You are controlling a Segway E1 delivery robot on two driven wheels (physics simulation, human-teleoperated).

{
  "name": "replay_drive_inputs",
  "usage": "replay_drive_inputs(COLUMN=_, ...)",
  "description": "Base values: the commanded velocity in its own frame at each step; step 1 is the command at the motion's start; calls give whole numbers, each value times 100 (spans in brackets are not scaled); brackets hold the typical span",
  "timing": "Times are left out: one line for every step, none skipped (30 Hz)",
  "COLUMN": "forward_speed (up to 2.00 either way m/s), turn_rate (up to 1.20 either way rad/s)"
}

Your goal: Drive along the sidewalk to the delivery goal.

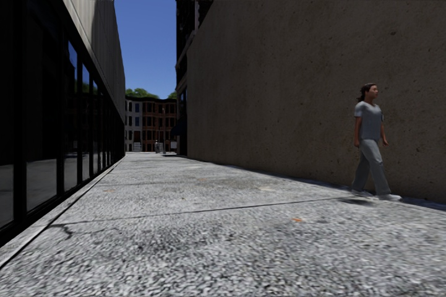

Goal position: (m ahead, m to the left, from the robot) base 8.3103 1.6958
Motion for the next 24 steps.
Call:
replay_drive_inputs(forward_speed=182, turn_rate=61)
replay_drive_inputs(forward_speed=182, turn_rate=61)
replay_drive_inputs(forward_speed=182, turn_rate=61)
replay_drive_inputs(forward_speed=182, turn_rate=61)
replay_drive_inputs(forward_speed=182, turn_rate=61)
replay_drive_inputs(forward_speed=182, turn_rate=61)
replay_drive_inputs(forward_speed=182, turn_rate=61)
replay_drive_inputs(forward_speed=182, turn_rate=61)
replay_drive_inputs(forward_speed=182, turn_rate=61)
replay_drive_inputs(forward_speed=182, turn_rate=51)
replay_drive_inputs(forward_speed=182, turn_rate=0)
replay_drive_inputs(forward_speed=182, turn_rate=0)
replay_drive_inputs(forward_speed=182, turn_rate=0)
replay_drive_inputs(forward_speed=182, turn_rate=0)
replay_drive_inputs(forward_speed=182, turn_rate=0)
replay_drive_inputs(forward_speed=183, turn_rate=0)
replay_drive_inputs(forward_speed=183, turn_rate=0)
replay_drive_inputs(forward_speed=183, turn_rate=0)
replay_drive_inputs(forward_speed=183, turn_rate=0)
replay_drive_inputs(forward_speed=183, turn_rate=0)
replay_drive_inputs(forward_speed=183, turn_rate=0)
replay_drive_inputs(forward_speed=183, turn_rate=0)
replay_drive_inputs(forward_speed=183, turn_rate=0)
replay_drive_inputs(forward_speed=183, turn_rate=0)
